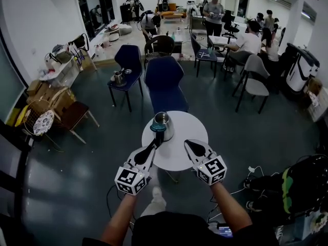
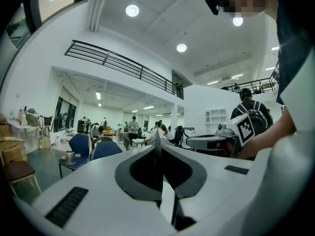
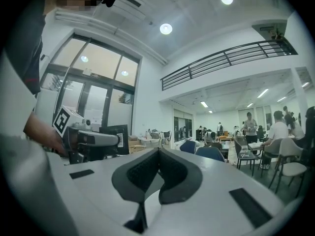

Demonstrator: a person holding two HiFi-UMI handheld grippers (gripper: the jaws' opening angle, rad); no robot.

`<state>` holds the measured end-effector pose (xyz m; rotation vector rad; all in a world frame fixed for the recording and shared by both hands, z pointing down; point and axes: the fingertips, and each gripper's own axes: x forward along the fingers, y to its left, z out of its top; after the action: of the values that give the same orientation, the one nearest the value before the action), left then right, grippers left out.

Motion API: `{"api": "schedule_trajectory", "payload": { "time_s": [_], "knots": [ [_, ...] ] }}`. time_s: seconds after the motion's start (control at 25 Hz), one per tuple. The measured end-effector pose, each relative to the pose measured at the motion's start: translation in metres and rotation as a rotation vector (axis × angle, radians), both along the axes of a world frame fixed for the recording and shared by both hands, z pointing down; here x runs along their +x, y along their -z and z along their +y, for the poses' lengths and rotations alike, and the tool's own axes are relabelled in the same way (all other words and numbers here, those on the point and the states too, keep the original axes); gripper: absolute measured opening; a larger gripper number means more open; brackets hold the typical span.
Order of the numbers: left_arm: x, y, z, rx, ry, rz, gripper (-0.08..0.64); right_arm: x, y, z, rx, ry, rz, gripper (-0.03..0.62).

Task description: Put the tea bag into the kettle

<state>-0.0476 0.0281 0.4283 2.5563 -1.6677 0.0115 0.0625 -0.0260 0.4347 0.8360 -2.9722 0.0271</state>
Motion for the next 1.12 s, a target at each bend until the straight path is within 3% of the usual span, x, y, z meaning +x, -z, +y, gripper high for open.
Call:
{"api": "schedule_trajectory", "payload": {
  "time_s": [0.88, 1.12],
  "knots": [
    [-0.132, 0.012, -0.160, 0.004, -0.060, 0.012, 0.020, -0.124, 0.024, -0.150, 0.022, -0.061, 0.010, 0.017],
    [-0.149, 0.007, -0.198, 0.002, -0.094, 0.011, 0.020, -0.141, 0.024, -0.183, 0.031, -0.094, 0.024, 0.017]
  ]
}}
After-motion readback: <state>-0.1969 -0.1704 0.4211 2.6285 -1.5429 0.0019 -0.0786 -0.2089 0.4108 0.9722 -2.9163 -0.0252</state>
